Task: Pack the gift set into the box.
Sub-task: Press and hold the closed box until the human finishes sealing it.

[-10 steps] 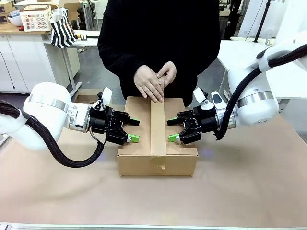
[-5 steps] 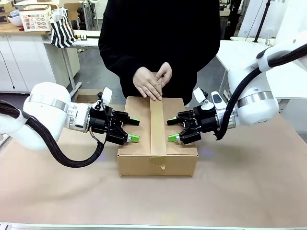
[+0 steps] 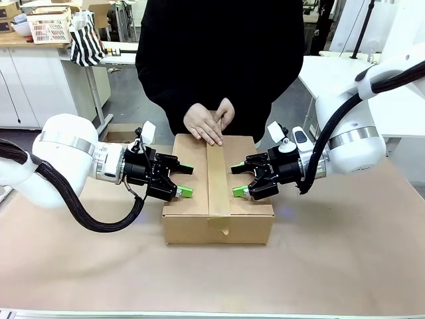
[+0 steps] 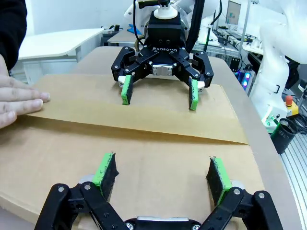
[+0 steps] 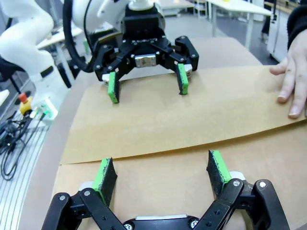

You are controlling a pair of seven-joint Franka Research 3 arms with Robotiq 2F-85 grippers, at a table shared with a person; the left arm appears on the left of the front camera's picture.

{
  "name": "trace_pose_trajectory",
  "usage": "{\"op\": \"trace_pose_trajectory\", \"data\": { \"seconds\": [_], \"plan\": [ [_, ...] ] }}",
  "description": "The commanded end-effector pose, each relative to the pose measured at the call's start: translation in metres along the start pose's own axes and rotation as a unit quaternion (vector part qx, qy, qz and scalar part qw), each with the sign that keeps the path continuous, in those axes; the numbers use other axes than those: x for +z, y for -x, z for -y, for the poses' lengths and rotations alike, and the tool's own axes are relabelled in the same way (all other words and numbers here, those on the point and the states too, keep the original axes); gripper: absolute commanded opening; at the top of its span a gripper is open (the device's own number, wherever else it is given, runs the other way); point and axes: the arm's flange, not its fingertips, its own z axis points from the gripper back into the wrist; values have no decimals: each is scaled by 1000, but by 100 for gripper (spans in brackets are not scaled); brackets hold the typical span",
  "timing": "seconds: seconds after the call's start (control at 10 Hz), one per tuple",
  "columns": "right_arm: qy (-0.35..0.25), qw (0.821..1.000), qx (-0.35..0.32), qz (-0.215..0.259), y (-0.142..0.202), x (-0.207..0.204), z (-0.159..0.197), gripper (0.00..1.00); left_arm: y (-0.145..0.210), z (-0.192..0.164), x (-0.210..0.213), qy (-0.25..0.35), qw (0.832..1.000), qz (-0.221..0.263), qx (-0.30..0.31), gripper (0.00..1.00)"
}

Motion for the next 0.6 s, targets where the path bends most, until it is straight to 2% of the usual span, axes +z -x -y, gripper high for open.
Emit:
{"op": "trace_pose_trajectory", "data": {
  "seconds": [0.0,0.5],
  "plan": [
    [5,1000,2,2,4,-1,-2,100,3,1,0,-1,1000,-3,-5,100],
    [5,1000,2,2,4,-1,-2,100,3,1,0,-1,1000,-3,-5,100]
  ]
}}
